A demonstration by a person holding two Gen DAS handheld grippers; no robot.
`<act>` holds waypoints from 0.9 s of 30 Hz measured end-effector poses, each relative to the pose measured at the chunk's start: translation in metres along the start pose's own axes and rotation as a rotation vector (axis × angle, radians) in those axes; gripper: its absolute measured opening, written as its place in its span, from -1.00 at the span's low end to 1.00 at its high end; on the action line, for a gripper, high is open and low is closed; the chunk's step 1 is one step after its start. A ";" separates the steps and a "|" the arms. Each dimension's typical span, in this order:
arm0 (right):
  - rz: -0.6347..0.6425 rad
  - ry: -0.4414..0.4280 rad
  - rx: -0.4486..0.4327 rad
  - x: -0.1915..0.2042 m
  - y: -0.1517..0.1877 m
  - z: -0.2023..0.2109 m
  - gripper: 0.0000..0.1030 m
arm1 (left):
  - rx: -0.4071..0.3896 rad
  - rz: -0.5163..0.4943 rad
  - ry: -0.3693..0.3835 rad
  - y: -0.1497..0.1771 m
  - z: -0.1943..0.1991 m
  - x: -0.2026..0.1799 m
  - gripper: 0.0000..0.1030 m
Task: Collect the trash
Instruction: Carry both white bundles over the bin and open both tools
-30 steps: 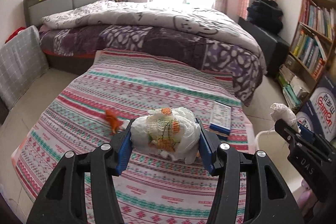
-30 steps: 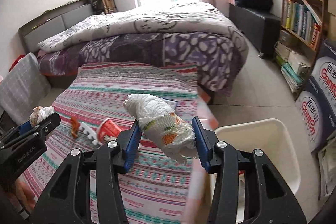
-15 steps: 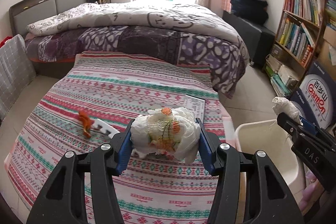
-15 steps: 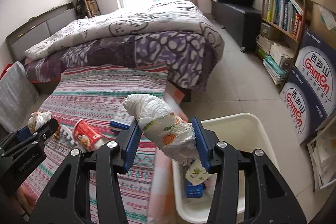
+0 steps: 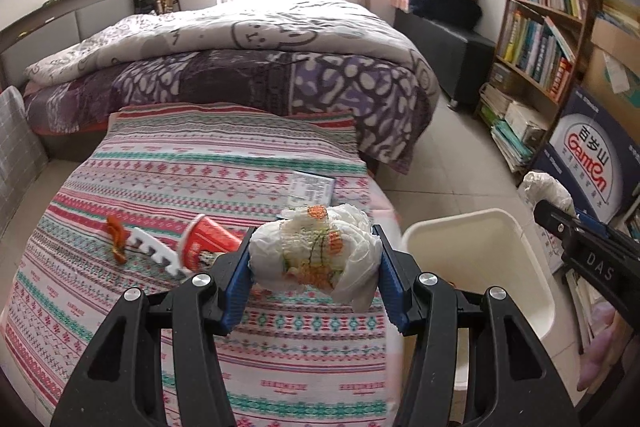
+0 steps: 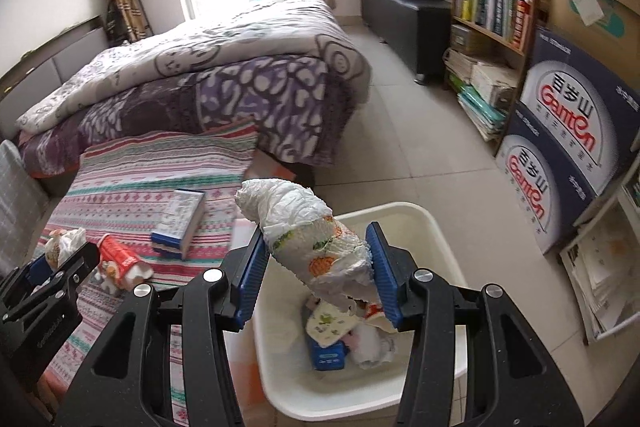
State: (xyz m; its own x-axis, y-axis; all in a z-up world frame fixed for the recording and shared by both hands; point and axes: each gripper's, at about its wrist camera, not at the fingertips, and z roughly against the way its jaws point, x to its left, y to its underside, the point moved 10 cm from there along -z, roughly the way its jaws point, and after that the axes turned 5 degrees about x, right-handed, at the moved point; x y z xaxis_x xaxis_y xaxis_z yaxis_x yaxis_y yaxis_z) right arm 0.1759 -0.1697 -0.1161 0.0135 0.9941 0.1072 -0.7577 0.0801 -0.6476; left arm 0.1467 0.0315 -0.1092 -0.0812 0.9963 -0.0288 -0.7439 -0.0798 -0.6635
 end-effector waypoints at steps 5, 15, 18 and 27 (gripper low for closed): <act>-0.048 0.030 0.012 -0.026 0.000 -0.002 -0.09 | 0.006 -0.029 0.025 0.002 -0.005 -0.025 0.05; -0.129 0.102 -0.005 -0.073 -0.001 0.005 0.32 | 0.020 -0.065 0.079 0.008 -0.014 -0.069 0.05; -0.158 0.117 -0.011 -0.086 -0.002 0.008 0.47 | 0.027 -0.071 0.096 0.009 -0.017 -0.080 0.05; -0.222 0.153 -0.013 -0.113 -0.001 0.013 0.70 | 0.044 -0.085 0.130 0.015 -0.025 -0.108 0.05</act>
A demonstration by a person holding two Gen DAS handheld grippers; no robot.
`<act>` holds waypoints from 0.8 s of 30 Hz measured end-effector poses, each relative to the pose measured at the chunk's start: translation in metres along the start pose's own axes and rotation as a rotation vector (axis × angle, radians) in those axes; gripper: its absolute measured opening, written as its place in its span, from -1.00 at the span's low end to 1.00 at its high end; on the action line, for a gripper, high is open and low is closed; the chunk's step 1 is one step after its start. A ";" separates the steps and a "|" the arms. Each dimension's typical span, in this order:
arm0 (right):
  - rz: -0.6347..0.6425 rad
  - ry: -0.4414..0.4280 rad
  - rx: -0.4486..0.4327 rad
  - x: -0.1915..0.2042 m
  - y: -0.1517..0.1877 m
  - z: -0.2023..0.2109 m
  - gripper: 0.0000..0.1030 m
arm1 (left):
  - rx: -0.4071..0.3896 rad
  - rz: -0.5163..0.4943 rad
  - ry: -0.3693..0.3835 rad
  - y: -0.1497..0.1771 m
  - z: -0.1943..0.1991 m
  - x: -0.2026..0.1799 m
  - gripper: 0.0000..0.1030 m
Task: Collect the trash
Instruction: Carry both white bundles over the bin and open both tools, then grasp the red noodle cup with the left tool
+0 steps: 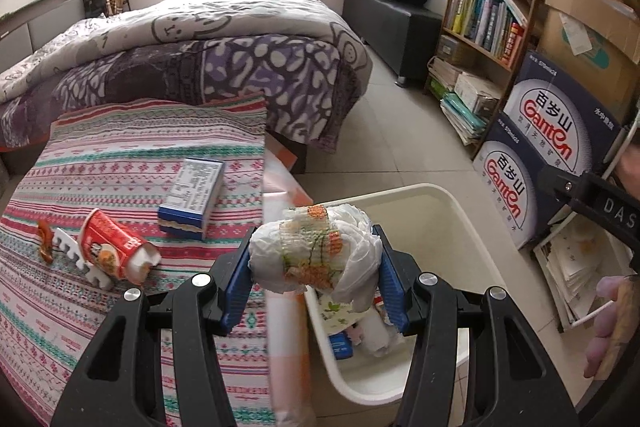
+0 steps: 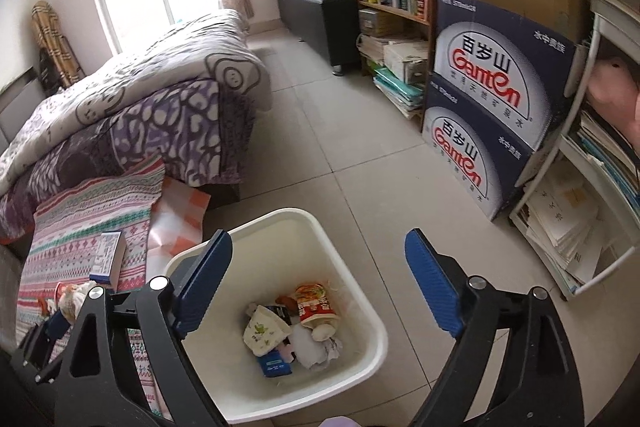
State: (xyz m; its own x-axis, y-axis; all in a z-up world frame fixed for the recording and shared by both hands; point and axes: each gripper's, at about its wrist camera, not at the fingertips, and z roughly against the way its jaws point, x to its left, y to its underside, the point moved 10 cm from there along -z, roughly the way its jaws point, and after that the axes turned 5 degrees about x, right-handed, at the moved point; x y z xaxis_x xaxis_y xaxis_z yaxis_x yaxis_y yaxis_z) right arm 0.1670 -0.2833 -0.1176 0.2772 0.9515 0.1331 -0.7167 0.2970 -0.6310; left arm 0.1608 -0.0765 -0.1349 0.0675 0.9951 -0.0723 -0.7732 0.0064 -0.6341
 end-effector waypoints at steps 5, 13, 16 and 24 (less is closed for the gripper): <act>-0.050 0.022 0.011 -0.015 -0.001 0.001 0.73 | 0.011 -0.004 0.022 0.001 -0.006 -0.012 0.05; -0.087 0.050 0.028 -0.025 -0.001 -0.002 0.79 | 0.039 -0.010 0.059 0.004 -0.016 -0.028 0.31; -0.084 0.043 0.039 -0.019 0.000 -0.004 0.79 | 0.043 -0.001 0.056 0.004 -0.018 -0.024 0.50; -0.051 0.014 0.066 0.006 0.007 -0.007 0.83 | 0.064 0.077 0.017 0.004 -0.020 0.011 0.57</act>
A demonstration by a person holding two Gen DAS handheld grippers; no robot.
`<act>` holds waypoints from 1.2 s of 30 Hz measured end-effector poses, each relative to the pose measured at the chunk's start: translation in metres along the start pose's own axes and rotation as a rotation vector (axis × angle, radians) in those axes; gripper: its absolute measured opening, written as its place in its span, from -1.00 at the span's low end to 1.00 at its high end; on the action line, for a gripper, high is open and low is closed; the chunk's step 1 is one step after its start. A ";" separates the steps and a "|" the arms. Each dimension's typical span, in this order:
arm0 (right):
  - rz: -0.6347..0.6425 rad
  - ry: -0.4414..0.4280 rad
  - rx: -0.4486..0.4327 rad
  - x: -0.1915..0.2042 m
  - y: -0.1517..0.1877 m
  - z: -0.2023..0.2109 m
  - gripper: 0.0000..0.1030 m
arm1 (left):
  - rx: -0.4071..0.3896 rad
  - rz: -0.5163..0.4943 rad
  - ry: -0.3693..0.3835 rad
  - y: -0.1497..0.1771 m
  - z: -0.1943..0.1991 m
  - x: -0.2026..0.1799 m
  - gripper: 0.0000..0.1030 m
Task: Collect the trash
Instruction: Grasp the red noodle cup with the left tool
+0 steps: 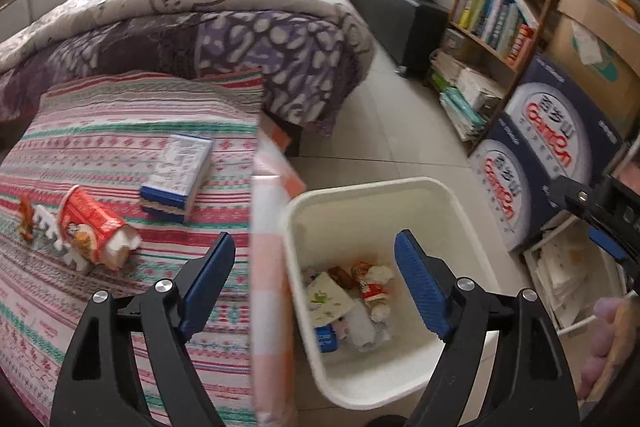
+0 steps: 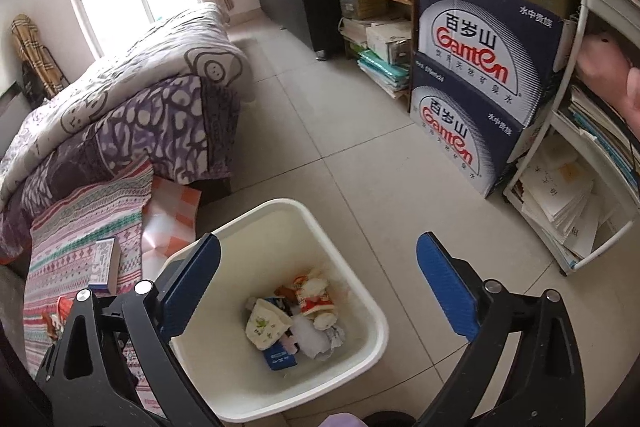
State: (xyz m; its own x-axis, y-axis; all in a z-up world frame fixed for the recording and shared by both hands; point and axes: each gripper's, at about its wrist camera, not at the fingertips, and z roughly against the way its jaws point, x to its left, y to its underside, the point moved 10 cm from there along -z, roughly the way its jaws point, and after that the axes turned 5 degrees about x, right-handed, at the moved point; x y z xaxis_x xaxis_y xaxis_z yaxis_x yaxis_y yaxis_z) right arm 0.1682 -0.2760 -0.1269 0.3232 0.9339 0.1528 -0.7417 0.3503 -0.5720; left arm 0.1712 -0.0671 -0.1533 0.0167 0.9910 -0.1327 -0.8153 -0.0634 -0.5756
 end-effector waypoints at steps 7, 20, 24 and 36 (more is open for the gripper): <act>0.056 -0.030 0.031 0.032 0.011 -0.004 0.84 | 0.039 0.209 -0.166 -0.002 -0.009 0.085 0.61; 0.117 -0.039 0.091 0.058 0.027 -0.019 0.85 | 0.160 0.531 -0.230 -0.001 -0.061 0.206 0.61; 0.130 -0.042 0.102 0.068 0.031 -0.022 0.85 | 0.185 0.464 -0.217 0.004 -0.080 0.208 0.44; 0.209 -0.152 0.098 0.148 0.054 -0.007 0.85 | 0.069 0.334 -0.109 -0.003 -0.012 0.223 -0.36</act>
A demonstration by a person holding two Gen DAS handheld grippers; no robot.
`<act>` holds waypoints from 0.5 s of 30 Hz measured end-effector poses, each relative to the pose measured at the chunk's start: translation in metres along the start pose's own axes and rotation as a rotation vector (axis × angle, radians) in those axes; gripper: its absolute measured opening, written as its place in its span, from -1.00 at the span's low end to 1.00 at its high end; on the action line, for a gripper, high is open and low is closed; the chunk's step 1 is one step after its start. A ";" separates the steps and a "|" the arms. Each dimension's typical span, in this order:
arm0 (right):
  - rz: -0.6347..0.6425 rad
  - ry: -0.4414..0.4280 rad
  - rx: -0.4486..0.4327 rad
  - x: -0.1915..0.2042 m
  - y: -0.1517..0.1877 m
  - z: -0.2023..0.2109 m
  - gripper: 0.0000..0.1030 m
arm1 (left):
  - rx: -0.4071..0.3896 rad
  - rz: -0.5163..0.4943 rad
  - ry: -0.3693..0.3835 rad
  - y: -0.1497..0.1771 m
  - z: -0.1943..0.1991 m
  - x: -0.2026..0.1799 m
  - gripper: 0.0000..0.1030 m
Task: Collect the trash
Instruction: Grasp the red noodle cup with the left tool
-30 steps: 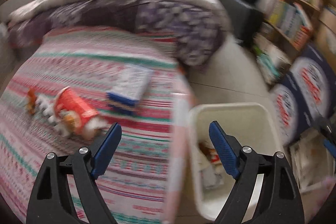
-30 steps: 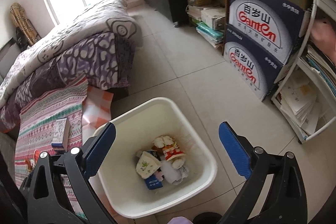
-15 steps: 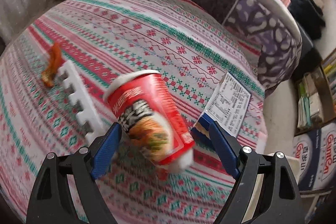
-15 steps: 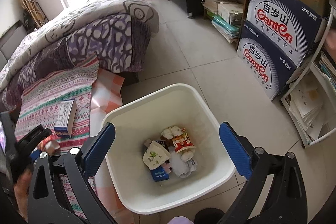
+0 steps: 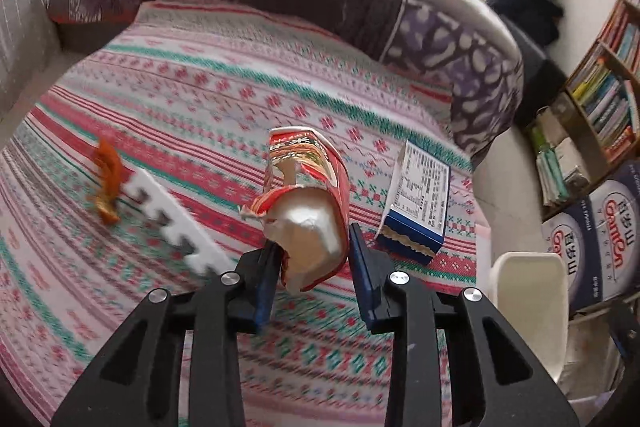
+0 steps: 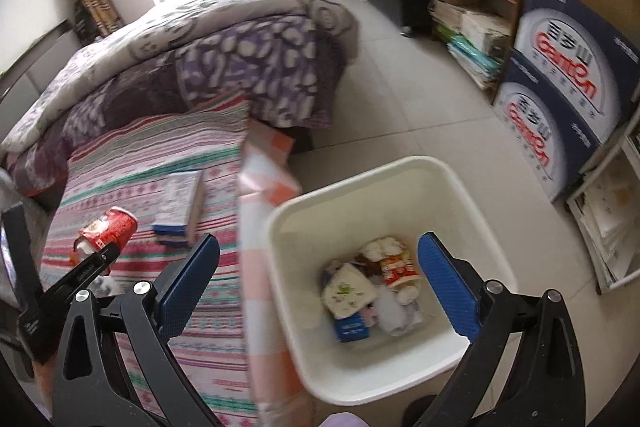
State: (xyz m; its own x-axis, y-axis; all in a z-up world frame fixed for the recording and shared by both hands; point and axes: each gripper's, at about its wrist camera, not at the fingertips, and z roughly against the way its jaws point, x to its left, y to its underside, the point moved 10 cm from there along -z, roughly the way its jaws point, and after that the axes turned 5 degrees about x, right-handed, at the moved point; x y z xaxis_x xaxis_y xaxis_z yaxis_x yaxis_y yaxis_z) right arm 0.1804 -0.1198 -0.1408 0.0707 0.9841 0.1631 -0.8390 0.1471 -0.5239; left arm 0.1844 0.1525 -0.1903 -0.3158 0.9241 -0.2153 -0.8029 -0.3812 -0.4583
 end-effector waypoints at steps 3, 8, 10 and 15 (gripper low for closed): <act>0.026 -0.027 0.009 0.025 0.007 -0.002 0.85 | -0.021 -0.002 0.014 -0.001 0.020 0.015 -0.36; 0.089 -0.061 0.020 0.068 0.019 -0.010 0.85 | -0.059 0.009 0.000 -0.007 0.048 0.047 -0.36; 0.120 -0.075 0.025 0.085 0.024 -0.014 0.85 | -0.074 0.019 -0.009 -0.009 0.057 0.061 -0.36; 0.228 -0.104 0.046 0.135 0.041 -0.029 0.85 | -0.114 0.050 -0.038 -0.013 0.081 0.098 -0.36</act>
State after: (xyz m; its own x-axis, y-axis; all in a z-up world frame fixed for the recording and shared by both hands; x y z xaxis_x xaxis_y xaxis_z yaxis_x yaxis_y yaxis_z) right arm 0.1707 0.0223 -0.1646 -0.1773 0.9753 0.1314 -0.8508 -0.0848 -0.5186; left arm 0.1229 0.2506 -0.1359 -0.3748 0.9033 -0.2088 -0.7234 -0.4258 -0.5435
